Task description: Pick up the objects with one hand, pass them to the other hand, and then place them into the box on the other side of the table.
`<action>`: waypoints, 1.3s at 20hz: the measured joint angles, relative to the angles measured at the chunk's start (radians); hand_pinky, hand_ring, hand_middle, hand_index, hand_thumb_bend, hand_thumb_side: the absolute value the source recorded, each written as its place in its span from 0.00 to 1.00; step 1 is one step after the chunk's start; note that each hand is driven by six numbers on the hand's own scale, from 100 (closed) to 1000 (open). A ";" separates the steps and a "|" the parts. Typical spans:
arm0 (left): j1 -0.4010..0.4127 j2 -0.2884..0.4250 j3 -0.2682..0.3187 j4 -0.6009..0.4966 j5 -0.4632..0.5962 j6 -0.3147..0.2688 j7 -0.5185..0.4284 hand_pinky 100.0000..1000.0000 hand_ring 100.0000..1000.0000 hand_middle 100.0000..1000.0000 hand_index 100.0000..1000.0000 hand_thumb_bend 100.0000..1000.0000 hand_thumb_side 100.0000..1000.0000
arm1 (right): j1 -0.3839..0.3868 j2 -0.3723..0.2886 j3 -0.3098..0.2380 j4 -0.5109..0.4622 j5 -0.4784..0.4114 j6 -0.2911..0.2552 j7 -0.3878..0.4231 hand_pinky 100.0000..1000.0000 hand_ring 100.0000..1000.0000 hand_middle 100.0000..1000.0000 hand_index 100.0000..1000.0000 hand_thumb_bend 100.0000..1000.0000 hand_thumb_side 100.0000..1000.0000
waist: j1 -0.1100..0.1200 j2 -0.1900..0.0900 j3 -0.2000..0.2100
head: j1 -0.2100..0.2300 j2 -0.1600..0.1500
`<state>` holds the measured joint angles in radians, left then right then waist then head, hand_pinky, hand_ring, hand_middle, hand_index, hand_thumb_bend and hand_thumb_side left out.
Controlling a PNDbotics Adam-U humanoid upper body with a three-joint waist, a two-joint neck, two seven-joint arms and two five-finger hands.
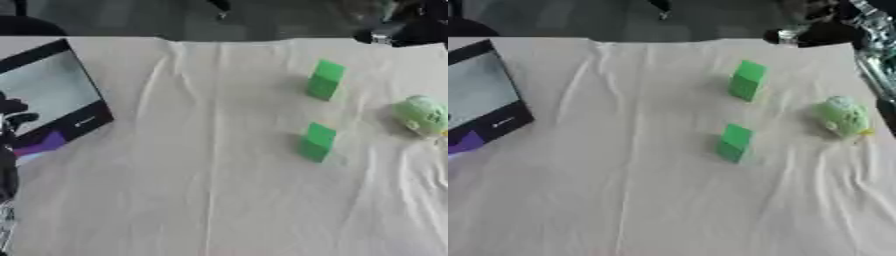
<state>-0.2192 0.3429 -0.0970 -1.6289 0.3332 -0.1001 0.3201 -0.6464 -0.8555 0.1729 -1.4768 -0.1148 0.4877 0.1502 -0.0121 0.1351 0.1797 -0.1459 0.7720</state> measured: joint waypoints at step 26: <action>-0.004 0.000 -0.011 0.006 -0.001 0.004 -0.011 0.94 0.53 0.51 0.59 0.41 0.60 | -0.187 0.105 0.046 0.344 0.428 -0.039 0.412 0.81 0.80 0.82 0.85 0.66 0.17 | -0.004 0.001 0.019 | -0.046 0.000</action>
<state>-0.2233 0.3427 -0.1084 -1.6234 0.3324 -0.0957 0.3089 -0.8338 -0.7510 0.2186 -1.1330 0.3132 0.4486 0.5624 -0.0165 0.1361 0.1992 -0.1921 0.7720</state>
